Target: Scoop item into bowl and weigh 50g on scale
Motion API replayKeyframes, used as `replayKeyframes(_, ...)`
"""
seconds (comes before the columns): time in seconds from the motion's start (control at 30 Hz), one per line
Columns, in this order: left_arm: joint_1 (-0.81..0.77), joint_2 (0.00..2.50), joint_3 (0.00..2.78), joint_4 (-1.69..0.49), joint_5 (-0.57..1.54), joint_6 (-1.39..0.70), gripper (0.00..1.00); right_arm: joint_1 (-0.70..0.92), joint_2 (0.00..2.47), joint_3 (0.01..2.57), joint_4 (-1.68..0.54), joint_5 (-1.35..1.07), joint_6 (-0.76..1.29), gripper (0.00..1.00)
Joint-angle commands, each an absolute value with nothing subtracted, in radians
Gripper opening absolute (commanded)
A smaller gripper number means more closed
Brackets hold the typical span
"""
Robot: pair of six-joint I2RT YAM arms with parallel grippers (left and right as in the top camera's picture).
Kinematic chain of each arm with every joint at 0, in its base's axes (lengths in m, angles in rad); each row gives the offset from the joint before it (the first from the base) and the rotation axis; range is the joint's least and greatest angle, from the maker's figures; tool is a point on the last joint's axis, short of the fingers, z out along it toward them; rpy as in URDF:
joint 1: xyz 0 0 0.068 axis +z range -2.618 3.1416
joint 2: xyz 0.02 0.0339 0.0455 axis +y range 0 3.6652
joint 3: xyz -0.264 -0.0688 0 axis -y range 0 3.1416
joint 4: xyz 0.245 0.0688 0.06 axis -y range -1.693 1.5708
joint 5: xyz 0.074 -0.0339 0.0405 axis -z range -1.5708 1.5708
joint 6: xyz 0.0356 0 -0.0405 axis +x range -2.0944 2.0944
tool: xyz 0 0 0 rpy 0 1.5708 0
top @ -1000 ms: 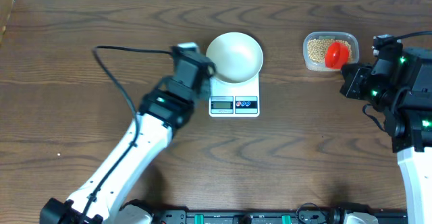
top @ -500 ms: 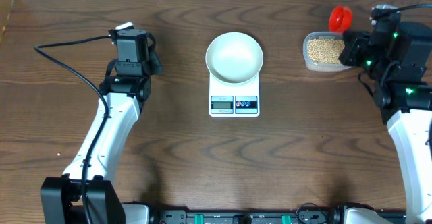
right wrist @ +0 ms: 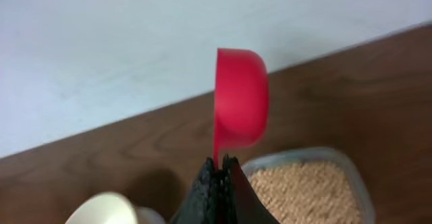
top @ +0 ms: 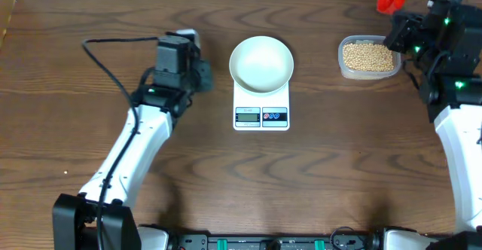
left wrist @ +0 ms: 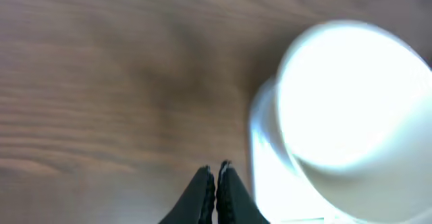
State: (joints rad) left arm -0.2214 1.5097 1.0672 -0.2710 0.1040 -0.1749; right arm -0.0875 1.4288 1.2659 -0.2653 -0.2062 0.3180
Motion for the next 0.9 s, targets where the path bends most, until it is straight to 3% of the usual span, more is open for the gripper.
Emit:
replayKeyframes(0.0, -0.345, 1.509, 1.068, -0.333, 0.132, -0.15, 0.07, -0.096, 1.468, 1.413, -0.327, -0.121, 0.168, 0.01)
replayKeyframes(0.3, -0.631, 1.513, 1.064, -0.395, 0.111, -0.179, 0.07, -0.137, 1.486, 1.487, -0.344, -0.134, 0.115, 0.01)
replayKeyframes(0.87, -0.741, 1.676, 1.049, -0.331, -0.012, -0.268, 0.08, -0.137, 1.485, 1.487, -0.355, -0.175, 0.115, 0.01)
